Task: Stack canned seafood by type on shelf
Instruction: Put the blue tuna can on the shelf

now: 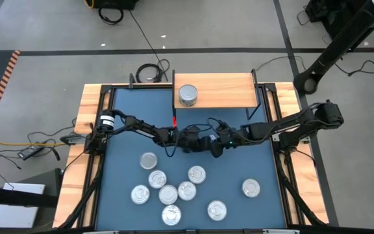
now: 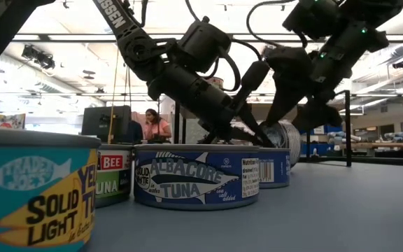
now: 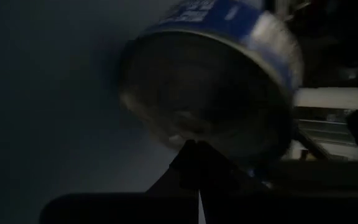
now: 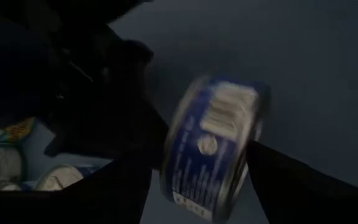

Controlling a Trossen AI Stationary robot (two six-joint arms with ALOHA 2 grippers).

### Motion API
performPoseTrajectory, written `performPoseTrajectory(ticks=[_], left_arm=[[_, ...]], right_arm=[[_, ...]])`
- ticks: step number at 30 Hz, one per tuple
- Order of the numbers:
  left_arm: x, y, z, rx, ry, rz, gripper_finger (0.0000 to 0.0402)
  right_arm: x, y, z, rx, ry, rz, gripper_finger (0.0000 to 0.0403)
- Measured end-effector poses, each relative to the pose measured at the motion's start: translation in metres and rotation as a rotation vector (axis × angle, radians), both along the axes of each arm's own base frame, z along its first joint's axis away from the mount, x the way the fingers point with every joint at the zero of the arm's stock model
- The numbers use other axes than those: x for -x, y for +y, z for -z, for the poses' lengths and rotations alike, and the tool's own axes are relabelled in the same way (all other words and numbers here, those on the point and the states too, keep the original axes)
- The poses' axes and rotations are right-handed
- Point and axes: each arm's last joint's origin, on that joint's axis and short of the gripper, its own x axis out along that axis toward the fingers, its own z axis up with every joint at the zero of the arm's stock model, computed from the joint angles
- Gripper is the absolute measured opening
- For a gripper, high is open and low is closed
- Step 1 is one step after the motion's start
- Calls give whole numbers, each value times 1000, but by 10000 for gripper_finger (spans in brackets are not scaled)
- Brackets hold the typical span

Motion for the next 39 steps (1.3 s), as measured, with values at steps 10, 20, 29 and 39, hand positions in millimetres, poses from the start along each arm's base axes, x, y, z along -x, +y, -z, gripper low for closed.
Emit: performPoseTrajectory(ticks=[10,20,29,39], left_arm=[[1,-1,1,-3,12,36,0],[0,-3,0,36,-2,115,0],[4,-6,-27,18,-71,218,0],[36,-8,-118,-147,-201,275,0]], right_arm=[[1,0,-1,-29,-6,17,128],[3,3,-3,-26,-4,31,128],[36,4,-46,10,-103,86,128],[77,-3,-92,-21,-496,240,128]])
